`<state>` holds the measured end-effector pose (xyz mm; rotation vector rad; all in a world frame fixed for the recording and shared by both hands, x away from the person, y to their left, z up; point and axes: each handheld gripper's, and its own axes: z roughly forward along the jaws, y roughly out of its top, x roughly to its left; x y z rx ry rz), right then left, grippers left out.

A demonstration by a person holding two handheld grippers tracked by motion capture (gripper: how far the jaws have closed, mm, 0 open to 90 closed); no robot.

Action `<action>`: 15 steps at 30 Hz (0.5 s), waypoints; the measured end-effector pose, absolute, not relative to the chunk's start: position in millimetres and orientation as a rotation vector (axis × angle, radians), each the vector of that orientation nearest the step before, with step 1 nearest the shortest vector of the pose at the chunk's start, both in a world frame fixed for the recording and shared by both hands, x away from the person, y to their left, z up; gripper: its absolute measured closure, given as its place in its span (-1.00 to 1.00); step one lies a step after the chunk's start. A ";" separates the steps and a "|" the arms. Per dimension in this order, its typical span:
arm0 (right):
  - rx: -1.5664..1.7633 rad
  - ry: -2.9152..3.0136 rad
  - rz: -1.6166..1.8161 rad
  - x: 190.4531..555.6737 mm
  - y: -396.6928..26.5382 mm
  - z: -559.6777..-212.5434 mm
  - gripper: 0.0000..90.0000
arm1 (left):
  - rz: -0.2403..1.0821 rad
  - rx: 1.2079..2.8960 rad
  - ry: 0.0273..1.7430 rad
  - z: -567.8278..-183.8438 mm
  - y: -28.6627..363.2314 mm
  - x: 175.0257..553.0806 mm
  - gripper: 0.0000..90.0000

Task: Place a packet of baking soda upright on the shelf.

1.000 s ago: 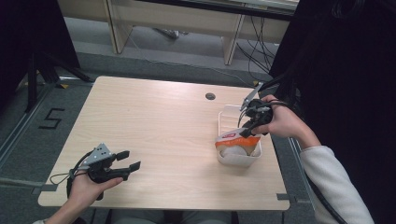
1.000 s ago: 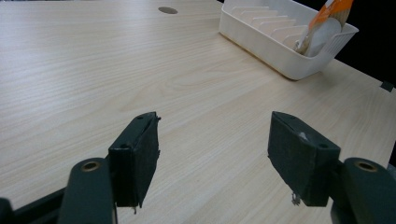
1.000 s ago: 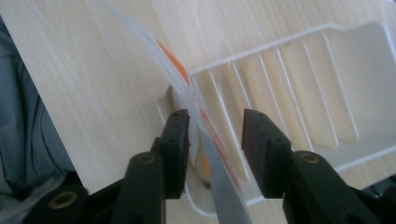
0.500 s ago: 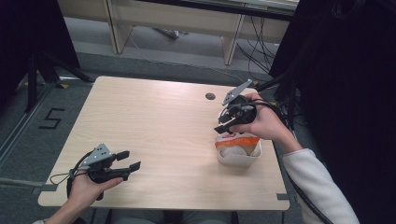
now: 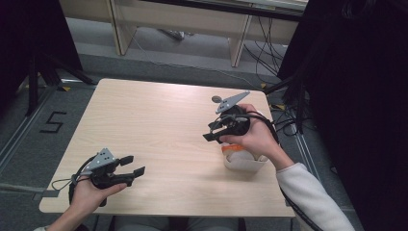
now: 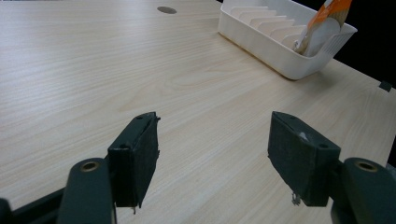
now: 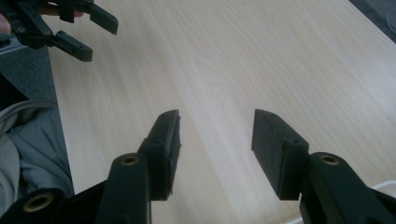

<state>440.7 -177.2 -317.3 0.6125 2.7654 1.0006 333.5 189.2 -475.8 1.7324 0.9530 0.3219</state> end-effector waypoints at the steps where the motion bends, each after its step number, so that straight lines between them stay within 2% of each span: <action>1: 0.613 2.762 1.005 439.6 -175.6 -319.2 0.16 | 0.322 1.731 0.955 -475.8 189.1 333.5 -0.27; 15: 0.531 2.792 1.095 420.8 -157.3 -355.2 0.11 | 0.325 1.743 0.939 -476.2 189.5 334.1 -0.27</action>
